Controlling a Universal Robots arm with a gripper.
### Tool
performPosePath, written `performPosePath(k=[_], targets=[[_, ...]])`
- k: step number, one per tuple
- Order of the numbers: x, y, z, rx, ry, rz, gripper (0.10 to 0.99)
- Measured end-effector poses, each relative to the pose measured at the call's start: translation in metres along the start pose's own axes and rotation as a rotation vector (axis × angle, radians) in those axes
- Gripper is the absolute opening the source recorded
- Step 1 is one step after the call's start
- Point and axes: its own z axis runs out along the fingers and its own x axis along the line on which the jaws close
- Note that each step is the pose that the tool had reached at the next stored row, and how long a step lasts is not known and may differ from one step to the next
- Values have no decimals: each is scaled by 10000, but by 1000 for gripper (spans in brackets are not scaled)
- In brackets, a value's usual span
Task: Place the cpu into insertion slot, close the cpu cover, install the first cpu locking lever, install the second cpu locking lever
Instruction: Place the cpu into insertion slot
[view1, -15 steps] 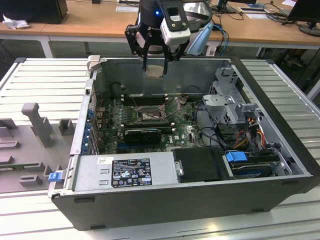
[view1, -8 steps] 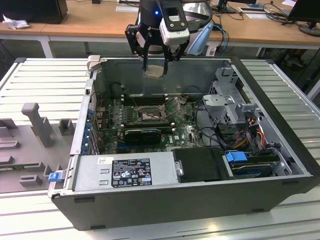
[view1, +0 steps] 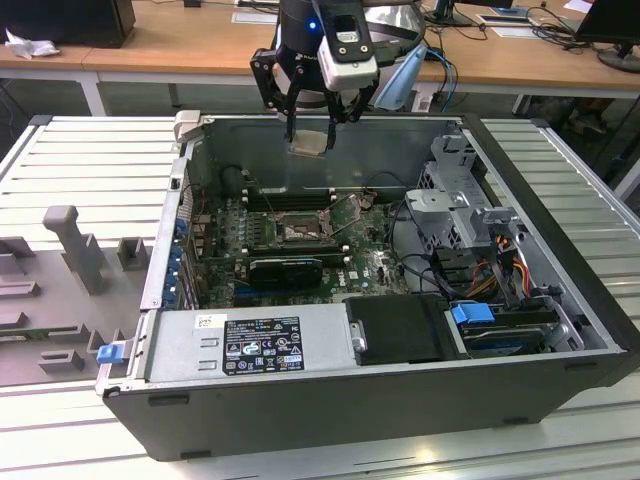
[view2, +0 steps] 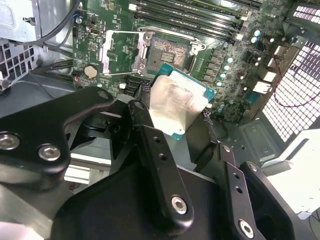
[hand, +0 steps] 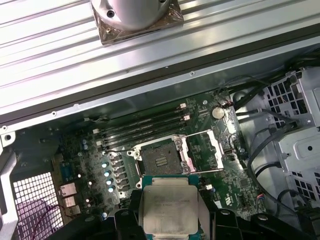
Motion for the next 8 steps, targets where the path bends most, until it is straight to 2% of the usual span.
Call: performPosePath(k=[8], targets=[[0,0,0,-4,-15,161,529]])
